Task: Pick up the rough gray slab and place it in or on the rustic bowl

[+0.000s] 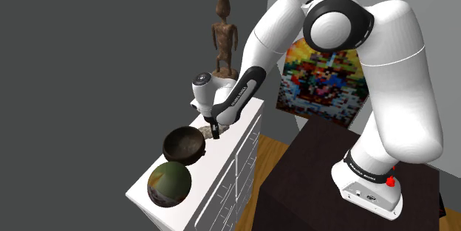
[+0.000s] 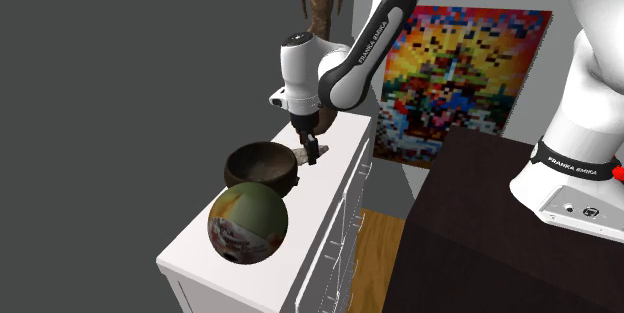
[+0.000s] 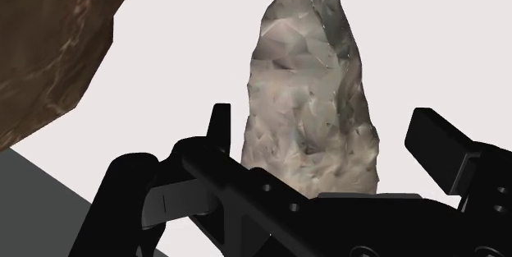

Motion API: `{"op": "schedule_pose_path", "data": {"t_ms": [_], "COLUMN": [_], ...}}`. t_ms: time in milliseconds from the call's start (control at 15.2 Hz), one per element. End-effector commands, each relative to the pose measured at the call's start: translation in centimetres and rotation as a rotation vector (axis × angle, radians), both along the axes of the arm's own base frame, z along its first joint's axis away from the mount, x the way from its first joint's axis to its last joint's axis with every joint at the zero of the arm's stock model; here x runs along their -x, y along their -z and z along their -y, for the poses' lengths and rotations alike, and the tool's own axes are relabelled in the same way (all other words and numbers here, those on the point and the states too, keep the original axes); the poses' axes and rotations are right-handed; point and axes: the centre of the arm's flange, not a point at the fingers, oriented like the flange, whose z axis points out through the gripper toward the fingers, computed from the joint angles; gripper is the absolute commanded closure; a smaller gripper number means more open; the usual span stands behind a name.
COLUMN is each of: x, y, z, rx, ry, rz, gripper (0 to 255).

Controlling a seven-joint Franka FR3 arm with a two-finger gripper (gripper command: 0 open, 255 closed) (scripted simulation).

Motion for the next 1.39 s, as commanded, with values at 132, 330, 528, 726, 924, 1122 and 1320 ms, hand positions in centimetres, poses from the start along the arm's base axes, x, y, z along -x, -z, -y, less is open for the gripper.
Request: {"op": "schedule_pose_path", "data": {"t_ms": [132, 330, 528, 726, 924, 1122, 1320], "x": [0.0, 0.0, 0.0, 0.0, 0.0, 0.0, 0.0], "y": [0.1, 0.0, 0.1, 0.0, -0.5, -2.1, -3.6], "z": [0.0, 0.0, 0.0, 0.0, 0.0, 0.0, 0.0], "rx": [0.0, 0.0, 0.0, 0.0, 0.0, 0.0, 0.0], "ry": [0.0, 0.0, 0.0, 0.0, 0.0, 0.0, 0.0], "rz": [0.0, 0.0, 0.0, 0.0, 0.0, 0.0, 0.0], "gripper": [0, 255, 255, 255, 255, 255, 255]}}
